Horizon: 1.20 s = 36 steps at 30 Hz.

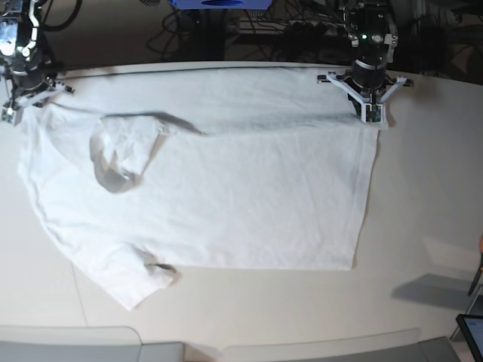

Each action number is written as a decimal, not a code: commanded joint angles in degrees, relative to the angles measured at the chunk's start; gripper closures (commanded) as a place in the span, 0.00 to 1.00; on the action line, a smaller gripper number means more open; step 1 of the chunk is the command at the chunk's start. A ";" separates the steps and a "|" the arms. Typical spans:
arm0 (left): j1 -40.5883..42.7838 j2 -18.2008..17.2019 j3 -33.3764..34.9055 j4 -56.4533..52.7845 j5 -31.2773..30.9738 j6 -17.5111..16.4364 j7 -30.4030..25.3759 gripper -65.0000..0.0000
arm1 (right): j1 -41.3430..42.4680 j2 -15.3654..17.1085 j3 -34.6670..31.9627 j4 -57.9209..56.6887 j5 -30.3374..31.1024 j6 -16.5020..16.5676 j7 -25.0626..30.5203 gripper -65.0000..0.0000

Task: Fold the T-shirt properly
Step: 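Release the folded edge and move both grippers toward the hem corners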

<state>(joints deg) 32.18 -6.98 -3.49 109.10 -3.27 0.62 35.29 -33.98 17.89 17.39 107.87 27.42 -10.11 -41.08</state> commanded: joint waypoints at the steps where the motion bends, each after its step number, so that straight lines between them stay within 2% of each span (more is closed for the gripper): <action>1: -0.49 -0.27 -0.34 1.19 0.15 0.30 -0.87 1.00 | 0.09 0.79 1.29 1.97 -0.30 -0.13 1.12 0.99; 7: -0.58 -0.27 -0.43 6.02 0.15 0.30 -0.87 1.00 | 0.53 0.97 3.76 3.99 -0.21 -0.05 1.21 0.99; 14: -5.50 -0.09 -6.40 5.93 -0.29 0.30 -0.87 1.00 | 9.05 1.93 3.84 3.99 -0.21 0.22 1.12 0.97; 17: -9.37 -0.18 -9.22 5.76 -0.03 0.30 -0.78 1.00 | 15.03 3.34 3.58 3.38 -0.21 0.22 0.24 0.94; 20: -13.59 -0.36 -10.54 3.91 0.41 0.30 -0.78 1.00 | 22.68 3.43 3.49 1.09 -0.30 0.22 -4.06 0.83; 22: -16.76 -1.68 -10.36 2.33 1.38 0.30 -0.78 0.99 | 27.95 3.69 3.40 -1.46 -0.30 0.22 -7.05 0.79; 25: -21.15 -2.91 -9.31 -1.80 5.42 0.30 -0.78 0.99 | 35.34 4.04 1.47 -6.56 -0.30 0.22 -9.34 0.78; 28: -25.28 -2.99 -8.43 -7.16 10.70 0.30 -0.78 0.99 | 41.05 6.33 -1.69 -13.33 -0.21 0.39 -9.07 0.77; 30: -27.13 -2.82 -8.43 -9.80 13.51 0.30 -0.78 0.99 | 44.66 7.30 -3.28 -18.16 -0.03 3.12 -8.11 0.77; 34: -29.24 -3.08 -8.69 -13.14 14.30 0.30 -0.78 0.99 | 51.78 7.91 -3.28 -27.57 0.05 14.81 -8.19 0.76; 36: -30.29 -3.17 -8.95 -14.20 14.30 0.30 -0.78 0.99 | 54.68 7.91 -3.28 -31.96 0.05 18.94 -8.11 0.76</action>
<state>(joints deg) 2.79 -9.47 -12.38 93.80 10.48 0.25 35.92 19.44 24.71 13.82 74.91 27.14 9.26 -50.30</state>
